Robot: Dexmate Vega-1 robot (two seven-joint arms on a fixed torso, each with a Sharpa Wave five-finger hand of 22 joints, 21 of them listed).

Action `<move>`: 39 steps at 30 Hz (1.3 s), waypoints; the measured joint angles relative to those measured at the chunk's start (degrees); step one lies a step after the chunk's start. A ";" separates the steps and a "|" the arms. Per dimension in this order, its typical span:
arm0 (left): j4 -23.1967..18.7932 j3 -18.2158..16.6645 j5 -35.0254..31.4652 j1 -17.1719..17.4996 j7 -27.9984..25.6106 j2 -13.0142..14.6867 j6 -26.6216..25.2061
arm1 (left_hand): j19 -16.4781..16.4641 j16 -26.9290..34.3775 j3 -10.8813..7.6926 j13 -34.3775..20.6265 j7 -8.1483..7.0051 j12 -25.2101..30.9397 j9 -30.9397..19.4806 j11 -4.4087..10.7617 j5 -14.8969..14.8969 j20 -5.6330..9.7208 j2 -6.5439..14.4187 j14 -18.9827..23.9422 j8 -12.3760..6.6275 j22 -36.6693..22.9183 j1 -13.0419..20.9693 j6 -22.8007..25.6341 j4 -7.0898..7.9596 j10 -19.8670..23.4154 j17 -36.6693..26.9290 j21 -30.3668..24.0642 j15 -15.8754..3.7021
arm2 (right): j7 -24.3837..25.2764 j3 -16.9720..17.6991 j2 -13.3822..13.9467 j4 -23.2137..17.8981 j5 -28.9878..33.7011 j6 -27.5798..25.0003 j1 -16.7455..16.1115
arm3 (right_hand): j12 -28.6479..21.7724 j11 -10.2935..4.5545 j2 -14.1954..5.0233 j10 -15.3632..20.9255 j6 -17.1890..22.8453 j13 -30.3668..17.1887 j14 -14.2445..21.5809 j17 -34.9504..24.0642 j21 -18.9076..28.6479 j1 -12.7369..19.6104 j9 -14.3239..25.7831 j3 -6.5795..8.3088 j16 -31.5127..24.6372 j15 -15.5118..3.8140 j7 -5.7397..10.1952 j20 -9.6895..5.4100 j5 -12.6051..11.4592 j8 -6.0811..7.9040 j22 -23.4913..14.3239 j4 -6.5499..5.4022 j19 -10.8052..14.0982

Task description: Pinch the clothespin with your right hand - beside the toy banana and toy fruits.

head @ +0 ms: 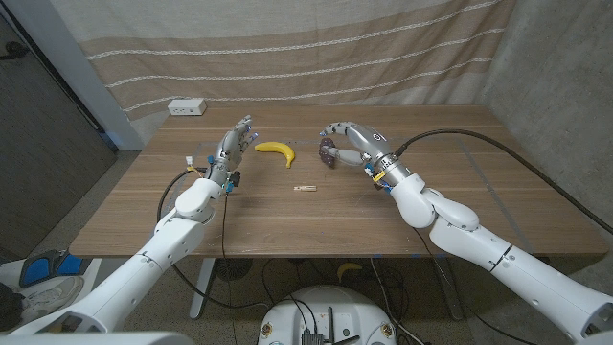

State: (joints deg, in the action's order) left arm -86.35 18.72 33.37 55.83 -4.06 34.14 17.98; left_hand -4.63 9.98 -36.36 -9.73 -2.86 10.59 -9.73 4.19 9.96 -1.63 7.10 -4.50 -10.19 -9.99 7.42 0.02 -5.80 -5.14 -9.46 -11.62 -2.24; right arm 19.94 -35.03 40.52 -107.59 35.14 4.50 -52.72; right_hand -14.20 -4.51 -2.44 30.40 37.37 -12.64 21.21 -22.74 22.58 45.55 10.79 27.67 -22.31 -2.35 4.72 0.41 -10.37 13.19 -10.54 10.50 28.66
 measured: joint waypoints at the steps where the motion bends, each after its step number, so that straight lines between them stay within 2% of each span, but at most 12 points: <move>1: 0.00 0.00 -0.01 0.00 -0.01 0.00 0.00 | 0.00 0.00 0.00 0.00 0.00 0.00 0.00 0.00 0.00 0.00 0.00 0.00 0.00 0.00 0.00 0.00 0.00 0.00 0.00 0.00 0.00 | 0.00 -0.05 -0.01 0.07 0.00 0.00 0.03 | 0.00 0.00 0.00 0.00 -0.01 0.00 0.00 -0.16 0.00 0.00 0.00 0.00 0.00 0.00 0.00 0.00 0.00 0.00 0.00 0.00 0.00; 10: -0.16 -0.01 -0.07 0.04 -0.13 0.01 -0.16 | -0.31 0.00 0.24 0.00 0.00 0.00 0.00 0.00 0.00 -0.31 0.00 0.00 0.00 0.00 0.00 0.00 -0.24 0.00 0.00 0.00 0.00 | -1.15 -0.69 -0.27 1.20 -0.68 0.25 0.67 | 0.00 0.00 -0.02 0.00 -0.01 -0.31 0.00 -0.34 0.00 -0.02 0.00 -0.15 -0.48 0.00 0.00 0.00 0.00 0.00 0.00 -0.15 0.00; 19: -0.45 0.00 -0.18 0.14 -0.36 0.06 -0.45 | -0.31 0.00 0.24 0.00 -0.20 0.00 0.00 0.00 0.00 -0.31 0.00 0.00 0.00 0.00 0.00 0.20 -0.24 0.00 0.00 0.00 0.00 | -2.07 -1.37 -0.48 2.21 -1.10 0.47 1.36 | 0.00 0.00 -1.25 0.00 0.50 -0.31 0.00 -0.53 0.00 0.09 0.00 -0.31 -0.48 0.00 -0.10 0.00 0.00 0.00 0.00 -0.31 -0.01; 20: -0.49 0.00 -0.18 0.16 -0.42 0.06 -0.50 | -0.31 0.00 0.24 0.00 -0.20 0.00 0.00 0.00 0.00 -0.31 0.00 0.00 0.00 0.00 0.00 0.20 -0.24 0.00 0.00 0.00 0.00 | -2.18 -1.50 -0.49 2.43 -1.15 0.51 1.49 | 0.00 0.00 -0.75 0.00 0.50 -0.31 0.00 -0.53 0.00 0.60 0.00 -0.31 -0.48 0.00 -0.10 0.00 -0.01 0.00 0.00 -0.31 0.00; 34: -0.87 0.05 -0.36 0.33 -0.55 0.18 -0.67 | -0.31 0.00 0.24 0.00 -0.20 0.00 0.00 0.00 0.00 -0.31 -0.16 0.00 0.00 0.00 0.16 0.20 -0.24 0.00 0.00 0.00 0.00 | -3.02 -2.53 -0.54 3.44 -1.21 0.65 2.08 | 0.00 0.00 -0.73 0.00 0.71 -0.30 0.00 -0.79 0.00 0.62 0.00 -0.55 -0.80 0.00 0.11 -0.31 -0.01 0.00 0.01 -0.55 0.31; 37: -0.96 0.05 -0.37 0.38 -0.56 0.20 -0.67 | -0.31 0.00 0.25 0.00 -0.20 0.00 0.00 0.00 0.00 -0.31 -0.16 0.00 0.00 0.00 0.16 0.20 -0.25 0.00 0.00 0.00 0.00 | -3.07 -2.79 -0.61 3.60 -1.06 0.64 2.18 | 0.00 -0.02 0.23 0.01 0.84 -0.30 -0.01 -0.79 0.00 1.60 0.00 -0.81 -0.80 0.00 0.25 -0.31 -0.01 0.00 0.01 -0.30 0.31; 39: -1.06 0.05 -0.37 0.44 -0.58 0.21 -0.67 | -0.31 0.00 0.48 0.00 -0.20 0.00 0.00 0.00 0.00 -0.31 -0.16 0.00 0.00 0.00 0.16 0.20 -0.48 0.00 0.00 0.00 0.00 | -3.11 -2.96 -0.66 3.70 -0.83 0.56 2.21 | 0.01 -0.42 -0.37 0.41 1.02 -0.30 -0.01 -0.79 0.00 2.20 0.00 -0.78 -0.80 0.00 0.42 -0.32 -0.01 0.00 0.01 -0.30 0.32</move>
State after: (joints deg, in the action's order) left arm -87.41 18.77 33.00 56.28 -4.63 34.35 17.31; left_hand -4.94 9.98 -35.88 -9.73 -3.06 10.59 -9.73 4.19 9.96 -1.94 6.95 -4.50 -10.19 -9.99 7.58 0.21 -6.28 -5.14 -9.46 -11.62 -2.25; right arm 16.84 -37.99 39.85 -103.89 34.31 5.06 -50.50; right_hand -14.19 -4.92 -2.80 30.82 38.38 -12.94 21.20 -23.53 22.58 47.75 10.79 26.88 -23.11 -2.35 5.14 0.09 -10.38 13.19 -10.53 10.20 28.97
